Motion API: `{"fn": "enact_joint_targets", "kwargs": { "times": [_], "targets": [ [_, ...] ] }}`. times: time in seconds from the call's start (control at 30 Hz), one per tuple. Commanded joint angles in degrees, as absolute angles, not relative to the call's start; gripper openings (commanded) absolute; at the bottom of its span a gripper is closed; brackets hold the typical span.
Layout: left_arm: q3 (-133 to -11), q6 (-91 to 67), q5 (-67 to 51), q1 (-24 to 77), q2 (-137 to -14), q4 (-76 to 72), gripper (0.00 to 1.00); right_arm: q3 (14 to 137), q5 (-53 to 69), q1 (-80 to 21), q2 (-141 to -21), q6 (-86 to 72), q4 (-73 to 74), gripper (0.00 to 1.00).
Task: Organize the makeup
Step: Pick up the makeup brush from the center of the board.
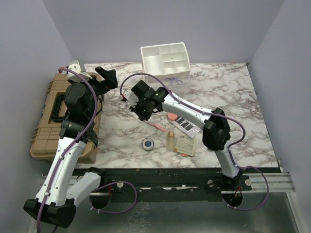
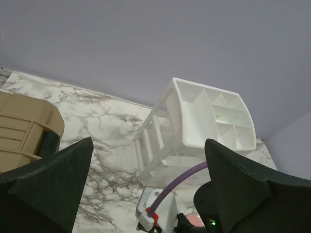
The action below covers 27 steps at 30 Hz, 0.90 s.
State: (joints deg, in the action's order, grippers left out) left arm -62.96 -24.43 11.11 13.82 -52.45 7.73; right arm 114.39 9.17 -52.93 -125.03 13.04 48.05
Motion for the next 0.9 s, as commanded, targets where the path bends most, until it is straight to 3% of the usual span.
{"fn": "enact_joint_targets", "kwargs": {
  "times": [0.0,0.33,0.63,0.87],
  "targets": [
    [-64.1,-24.3,12.5,13.5,-51.5,6.6,0.99,113.2,8.7,-53.3,-120.3,12.8,48.6,0.01],
    [-64.1,-25.4,15.1,13.5,-49.0,6.5,0.99,119.5,6.7,-50.1,-112.1,16.3,52.0,0.01],
    [-63.5,-25.9,13.7,13.5,-49.5,5.6,0.99,137.1,0.8,-46.5,-117.2,24.0,59.4,0.01],
    [-64.8,-25.7,5.5,13.5,-54.9,4.7,0.99,139.0,-1.9,-44.0,-118.0,32.7,58.3,0.01]
  ]
}}
